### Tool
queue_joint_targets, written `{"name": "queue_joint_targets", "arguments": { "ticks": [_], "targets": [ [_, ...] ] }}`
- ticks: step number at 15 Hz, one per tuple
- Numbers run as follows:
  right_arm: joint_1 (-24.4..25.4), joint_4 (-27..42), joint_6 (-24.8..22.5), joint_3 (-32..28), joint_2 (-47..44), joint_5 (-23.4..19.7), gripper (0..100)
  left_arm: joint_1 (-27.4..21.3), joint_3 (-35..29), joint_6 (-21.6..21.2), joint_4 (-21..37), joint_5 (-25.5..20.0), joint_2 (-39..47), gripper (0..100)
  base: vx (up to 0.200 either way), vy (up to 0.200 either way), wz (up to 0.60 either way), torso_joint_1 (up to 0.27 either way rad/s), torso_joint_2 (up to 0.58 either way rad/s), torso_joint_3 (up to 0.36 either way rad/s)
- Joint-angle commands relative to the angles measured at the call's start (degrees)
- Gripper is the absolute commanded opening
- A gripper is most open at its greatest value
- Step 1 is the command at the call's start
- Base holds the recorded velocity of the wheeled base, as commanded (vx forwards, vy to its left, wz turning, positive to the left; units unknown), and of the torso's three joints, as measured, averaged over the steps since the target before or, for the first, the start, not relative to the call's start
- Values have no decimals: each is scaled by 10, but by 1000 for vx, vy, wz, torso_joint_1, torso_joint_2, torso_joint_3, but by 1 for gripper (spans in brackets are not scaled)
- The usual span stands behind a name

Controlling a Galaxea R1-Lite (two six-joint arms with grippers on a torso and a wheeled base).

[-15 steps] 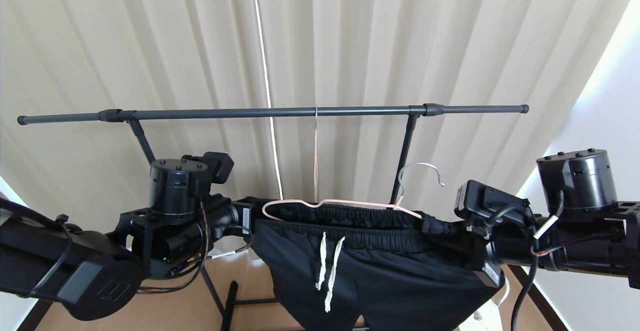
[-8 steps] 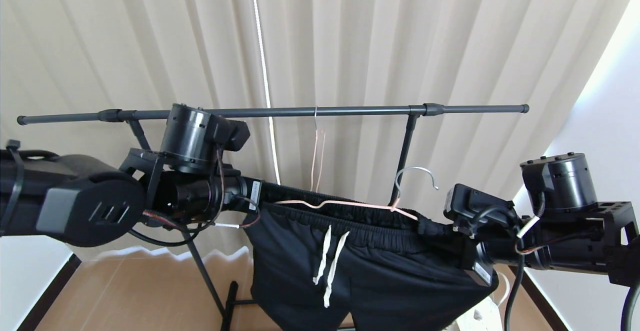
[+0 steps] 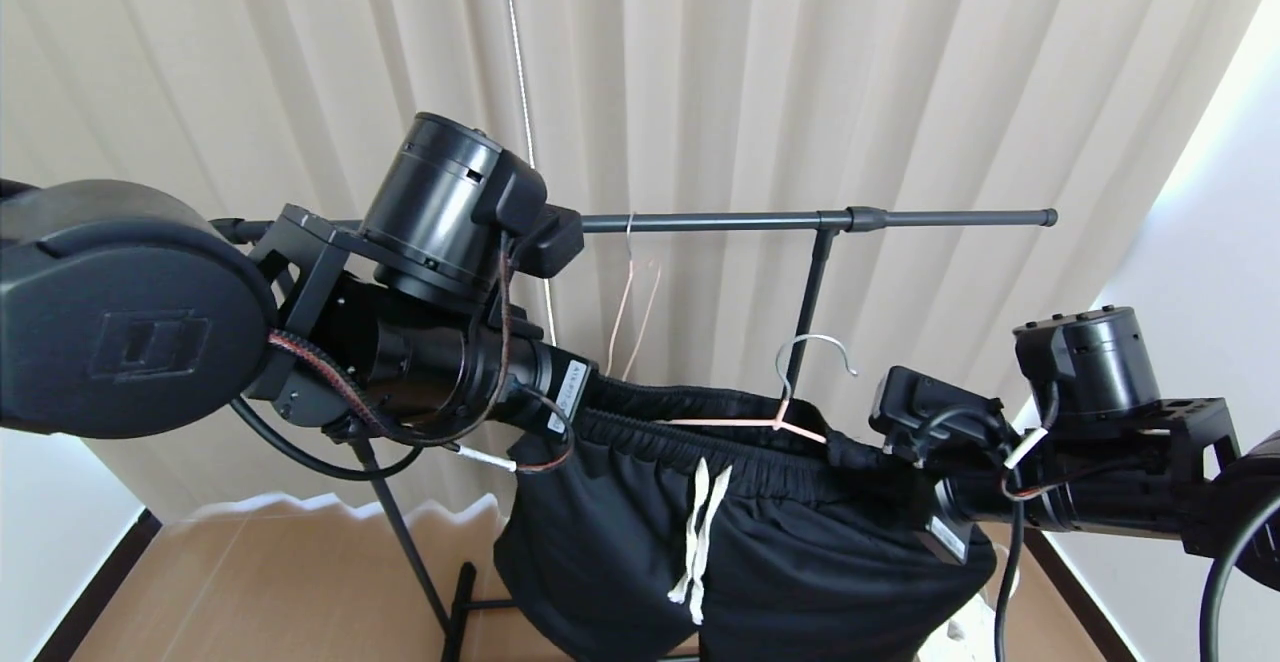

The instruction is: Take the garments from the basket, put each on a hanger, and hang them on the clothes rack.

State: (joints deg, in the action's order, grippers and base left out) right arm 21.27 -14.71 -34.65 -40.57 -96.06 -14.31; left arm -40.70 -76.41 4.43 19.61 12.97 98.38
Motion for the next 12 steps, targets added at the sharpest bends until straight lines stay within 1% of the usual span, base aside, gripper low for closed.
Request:
{"name": "queue_joint_targets", "arguments": {
  "ticks": [1,2,3,6,8,9,12],
  "targets": [
    [9,-1,14,-10,-18,-1,0,-17,-11,1,2,-1,-2,0,0,0,0,0,0,0],
    [15,-5,46,-14,-15,-3,0,-23,-11,1,3,-1,0,0,0,0,0,0,0,0],
    [21,-24,71,-15,-13,-4,0,-25,-8,3,2,-1,2,0,0,0,0,0,0,0],
    [31,-82,134,-14,-16,-3,0,-26,-7,5,2,-1,6,0,0,0,0,0,0,0],
    [31,-111,154,-12,-14,-4,0,-37,6,14,1,-3,11,0,0,0,0,0,0,0],
    [31,-117,155,-11,-15,-4,0,-40,9,19,1,-3,15,0,0,0,0,0,0,0],
    [32,-146,172,-5,-17,-5,0,-61,13,78,-11,-10,41,0,0,0,0,0,0,0]
  ]
}}
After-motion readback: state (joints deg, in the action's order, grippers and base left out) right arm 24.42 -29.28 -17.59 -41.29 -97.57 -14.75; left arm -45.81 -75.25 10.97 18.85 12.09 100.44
